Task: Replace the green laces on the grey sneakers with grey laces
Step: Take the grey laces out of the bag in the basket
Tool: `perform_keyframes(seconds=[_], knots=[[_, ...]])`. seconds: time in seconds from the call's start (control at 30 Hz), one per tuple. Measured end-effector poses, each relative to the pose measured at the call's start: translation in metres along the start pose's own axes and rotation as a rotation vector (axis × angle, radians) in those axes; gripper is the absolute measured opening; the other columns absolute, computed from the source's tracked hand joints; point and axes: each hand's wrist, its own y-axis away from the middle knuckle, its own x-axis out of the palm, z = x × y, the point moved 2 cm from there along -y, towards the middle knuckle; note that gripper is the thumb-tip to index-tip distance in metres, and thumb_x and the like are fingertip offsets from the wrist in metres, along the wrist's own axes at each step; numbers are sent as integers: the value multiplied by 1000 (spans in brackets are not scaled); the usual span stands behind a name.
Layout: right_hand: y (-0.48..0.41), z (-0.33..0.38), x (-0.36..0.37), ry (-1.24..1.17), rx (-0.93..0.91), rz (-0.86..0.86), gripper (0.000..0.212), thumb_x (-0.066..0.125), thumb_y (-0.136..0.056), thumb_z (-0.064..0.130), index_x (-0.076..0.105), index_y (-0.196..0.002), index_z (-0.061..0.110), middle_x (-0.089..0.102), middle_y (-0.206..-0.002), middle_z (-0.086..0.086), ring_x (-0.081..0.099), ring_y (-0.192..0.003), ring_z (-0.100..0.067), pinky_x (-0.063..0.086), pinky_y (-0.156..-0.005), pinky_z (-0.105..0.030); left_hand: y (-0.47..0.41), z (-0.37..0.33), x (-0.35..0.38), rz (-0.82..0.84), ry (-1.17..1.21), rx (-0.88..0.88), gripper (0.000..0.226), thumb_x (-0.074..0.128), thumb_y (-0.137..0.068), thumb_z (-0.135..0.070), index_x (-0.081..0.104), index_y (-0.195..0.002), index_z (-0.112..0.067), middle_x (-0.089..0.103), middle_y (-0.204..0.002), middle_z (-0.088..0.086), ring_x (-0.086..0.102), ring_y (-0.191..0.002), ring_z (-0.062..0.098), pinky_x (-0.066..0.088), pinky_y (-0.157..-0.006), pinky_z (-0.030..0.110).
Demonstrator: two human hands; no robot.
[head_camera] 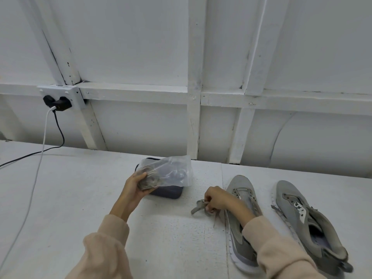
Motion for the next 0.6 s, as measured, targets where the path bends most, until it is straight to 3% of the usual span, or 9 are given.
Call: perform_keyframes(seconds=[0.07, 0.17, 0.3, 0.47, 0.6], knots=[[-3, 6, 9, 53, -12, -48, 30, 69, -83, 11, 65, -111, 5, 62, -111, -14, 59, -95, -25, 41, -67, -27, 1, 4, 7, 22, -6, -32, 36, 51, -96, -8, 53, -132, -3, 58, -130, 19, 59, -115, 36, 61, -72, 40], [-6, 8, 13, 95, -58, -30, 37, 74, -80, 27, 65, -114, 15, 63, -116, -7, 59, -105, -24, 42, -72, -29, 3, 9, 16, 73, -32, -69, 35, 49, -96, -7, 53, -131, -1, 58, -129, 22, 61, -111, 35, 61, -74, 42], [1, -4, -11, -163, -91, -68, 37, 79, -78, 34, 69, -111, 20, 63, -114, -4, 59, -104, -19, 44, -79, -28, 5, 12, 17, 92, -52, -88, 35, 49, -96, -6, 53, -130, 0, 61, -123, 23, 63, -102, 33, 61, -67, 39], [16, -13, -52, -817, -21, -461, 14, 73, -78, -4, 69, -83, 8, 67, -77, -10, 63, -64, -20, 58, -61, -29, 6, 13, 19, 108, -44, -81, 33, 48, -96, -5, 55, -129, -1, 63, -115, 19, 64, -98, 32, 61, -66, 38], [22, 2, -55, -1097, -37, -343, 11, 70, -77, -14, 68, -84, -7, 67, -73, -19, 65, -56, -25, 58, -61, -29, 8, 17, 28, 127, -67, -79, 32, 49, -97, -8, 55, -128, -1, 61, -118, 21, 63, -101, 33, 61, -67, 39]])
